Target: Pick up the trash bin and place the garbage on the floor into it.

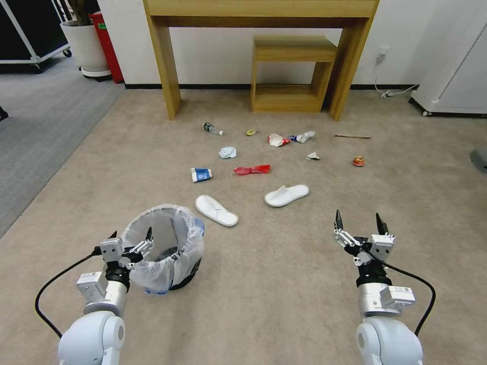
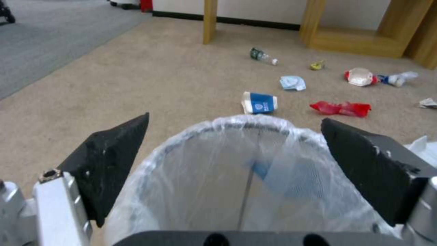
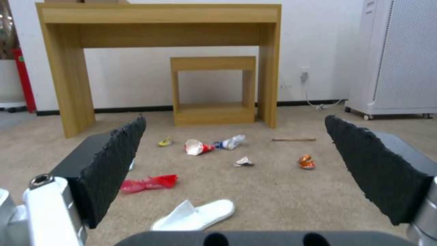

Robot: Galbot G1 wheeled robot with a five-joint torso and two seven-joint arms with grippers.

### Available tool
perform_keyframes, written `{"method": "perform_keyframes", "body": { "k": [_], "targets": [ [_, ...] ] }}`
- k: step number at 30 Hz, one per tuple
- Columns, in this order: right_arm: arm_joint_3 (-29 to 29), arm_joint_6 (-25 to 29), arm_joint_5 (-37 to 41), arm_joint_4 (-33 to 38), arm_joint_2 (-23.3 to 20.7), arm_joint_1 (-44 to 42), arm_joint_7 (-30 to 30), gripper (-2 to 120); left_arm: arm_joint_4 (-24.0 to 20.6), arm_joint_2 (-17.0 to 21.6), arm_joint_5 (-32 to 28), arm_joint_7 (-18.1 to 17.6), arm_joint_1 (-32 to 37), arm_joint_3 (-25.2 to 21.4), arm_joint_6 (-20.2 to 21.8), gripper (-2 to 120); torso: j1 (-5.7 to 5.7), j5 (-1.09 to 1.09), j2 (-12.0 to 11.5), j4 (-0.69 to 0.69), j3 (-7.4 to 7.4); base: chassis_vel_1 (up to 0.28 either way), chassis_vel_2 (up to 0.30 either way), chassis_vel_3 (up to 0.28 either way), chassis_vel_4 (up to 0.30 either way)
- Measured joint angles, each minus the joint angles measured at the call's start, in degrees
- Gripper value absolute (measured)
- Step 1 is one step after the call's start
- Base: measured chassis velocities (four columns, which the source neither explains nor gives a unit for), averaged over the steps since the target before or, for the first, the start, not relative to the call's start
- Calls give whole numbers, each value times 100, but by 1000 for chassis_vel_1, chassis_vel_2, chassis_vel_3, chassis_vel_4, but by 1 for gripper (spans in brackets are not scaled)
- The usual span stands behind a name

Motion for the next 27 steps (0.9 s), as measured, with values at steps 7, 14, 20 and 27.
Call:
{"method": "perform_keyframes", "body": {
  "k": [7,14,20,27],
  "targets": [
    [-11,10,-5,-17,16,23,7,100,24,8,0,1,-10,1,-8,100,0,1,0,0,0,-109,120,119,-101],
    [-29,32,-13,-40,19,30,39,100,63,7,0,1,-18,-2,-24,100,0,1,0,0,0,-94,98,101,-107],
    [-48,83,5,-38,-23,44,49,100,84,117,-70,-95,-54,7,107,100,1,0,0,0,0,-56,33,42,-42],
    [-40,82,93,-48,-88,26,46,100,66,705,-648,-311,-37,6,651,100,0,-2,0,1,-1,0,0,0,0]
  ]
}}
